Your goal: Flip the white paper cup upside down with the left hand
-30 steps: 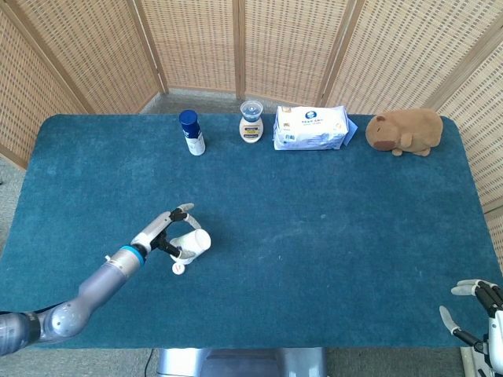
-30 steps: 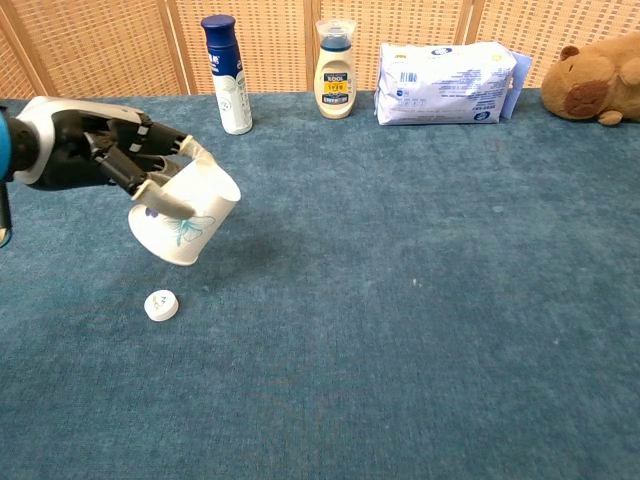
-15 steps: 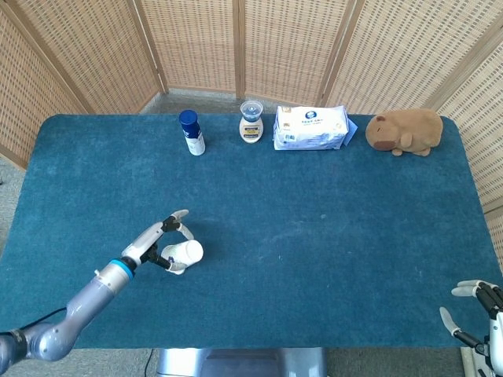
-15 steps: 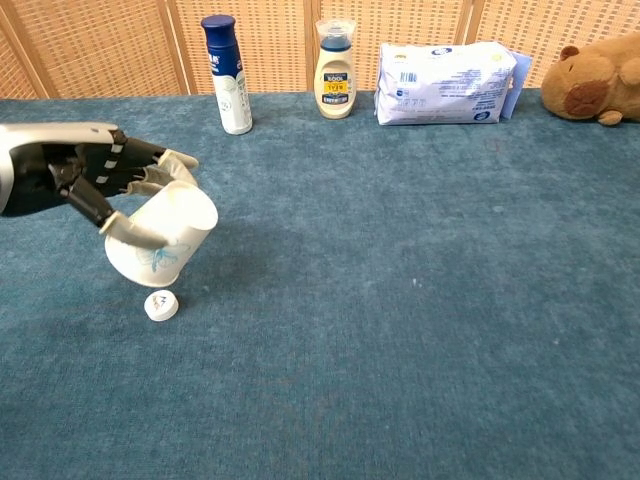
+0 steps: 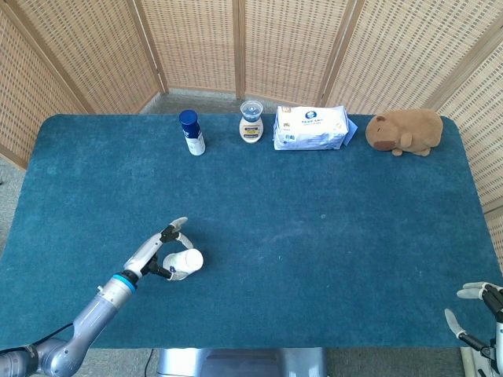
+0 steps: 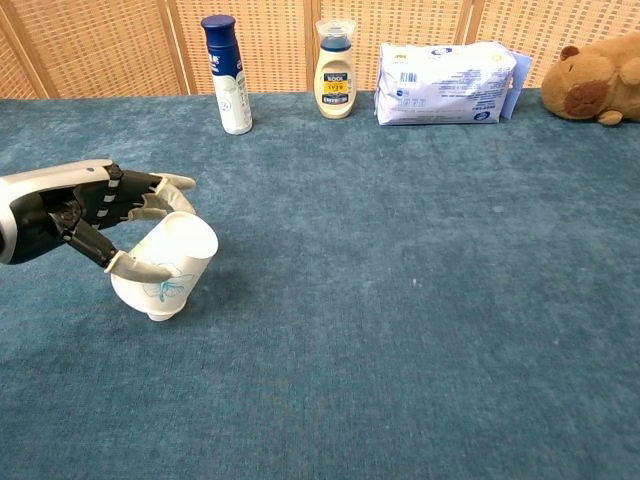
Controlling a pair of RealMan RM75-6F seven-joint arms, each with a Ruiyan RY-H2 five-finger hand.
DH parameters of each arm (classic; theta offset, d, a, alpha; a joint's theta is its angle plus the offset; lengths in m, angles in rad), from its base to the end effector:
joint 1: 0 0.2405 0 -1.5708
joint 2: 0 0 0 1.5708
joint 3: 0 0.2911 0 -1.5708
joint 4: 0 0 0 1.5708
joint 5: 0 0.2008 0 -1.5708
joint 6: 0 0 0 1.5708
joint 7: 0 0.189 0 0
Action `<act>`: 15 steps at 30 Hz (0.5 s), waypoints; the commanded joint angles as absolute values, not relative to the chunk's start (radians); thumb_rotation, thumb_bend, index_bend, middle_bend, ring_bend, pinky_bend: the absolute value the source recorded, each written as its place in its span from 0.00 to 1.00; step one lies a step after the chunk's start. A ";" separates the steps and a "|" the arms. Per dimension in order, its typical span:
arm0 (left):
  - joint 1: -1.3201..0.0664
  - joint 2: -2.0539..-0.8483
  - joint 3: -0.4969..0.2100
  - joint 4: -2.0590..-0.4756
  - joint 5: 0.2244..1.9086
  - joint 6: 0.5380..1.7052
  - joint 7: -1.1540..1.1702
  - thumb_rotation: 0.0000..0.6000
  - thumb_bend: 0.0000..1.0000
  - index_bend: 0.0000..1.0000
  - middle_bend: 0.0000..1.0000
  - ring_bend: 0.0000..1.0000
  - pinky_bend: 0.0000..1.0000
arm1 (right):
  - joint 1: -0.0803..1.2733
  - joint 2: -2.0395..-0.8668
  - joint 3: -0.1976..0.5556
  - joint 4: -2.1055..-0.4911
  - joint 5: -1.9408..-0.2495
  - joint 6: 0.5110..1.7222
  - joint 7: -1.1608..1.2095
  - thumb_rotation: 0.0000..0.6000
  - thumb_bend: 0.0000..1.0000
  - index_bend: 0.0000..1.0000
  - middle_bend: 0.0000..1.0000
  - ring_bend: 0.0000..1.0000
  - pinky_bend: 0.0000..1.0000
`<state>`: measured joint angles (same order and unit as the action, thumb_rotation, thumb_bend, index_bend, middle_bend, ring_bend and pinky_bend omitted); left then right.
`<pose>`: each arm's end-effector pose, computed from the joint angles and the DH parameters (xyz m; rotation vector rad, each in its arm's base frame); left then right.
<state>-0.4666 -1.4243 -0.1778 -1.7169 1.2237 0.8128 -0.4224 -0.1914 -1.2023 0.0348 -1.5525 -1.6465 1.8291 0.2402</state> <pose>-0.2116 0.3150 -0.0199 -1.4589 -1.9837 -1.1857 -0.3439 -0.1243 0.2049 1.0831 -0.9303 1.1761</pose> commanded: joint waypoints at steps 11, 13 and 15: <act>-0.466 -1.487 -0.132 -1.612 1.302 0.852 -0.463 1.00 0.03 0.37 0.00 0.00 0.02 | -0.200 -1.194 0.035 -1.557 -1.645 1.844 0.254 0.88 0.31 0.46 0.42 0.34 0.35; -0.463 -1.490 -0.126 -1.603 1.314 0.871 -0.453 1.00 0.02 0.35 0.00 0.00 0.02 | -0.202 -1.192 0.034 -1.560 -1.646 1.847 0.263 0.88 0.31 0.46 0.42 0.34 0.35; -0.458 -1.488 -0.124 -1.603 1.326 0.893 -0.445 1.00 0.02 0.29 0.00 0.00 0.02 | -0.203 -1.190 0.034 -1.562 -1.647 1.850 0.268 0.88 0.31 0.46 0.42 0.34 0.35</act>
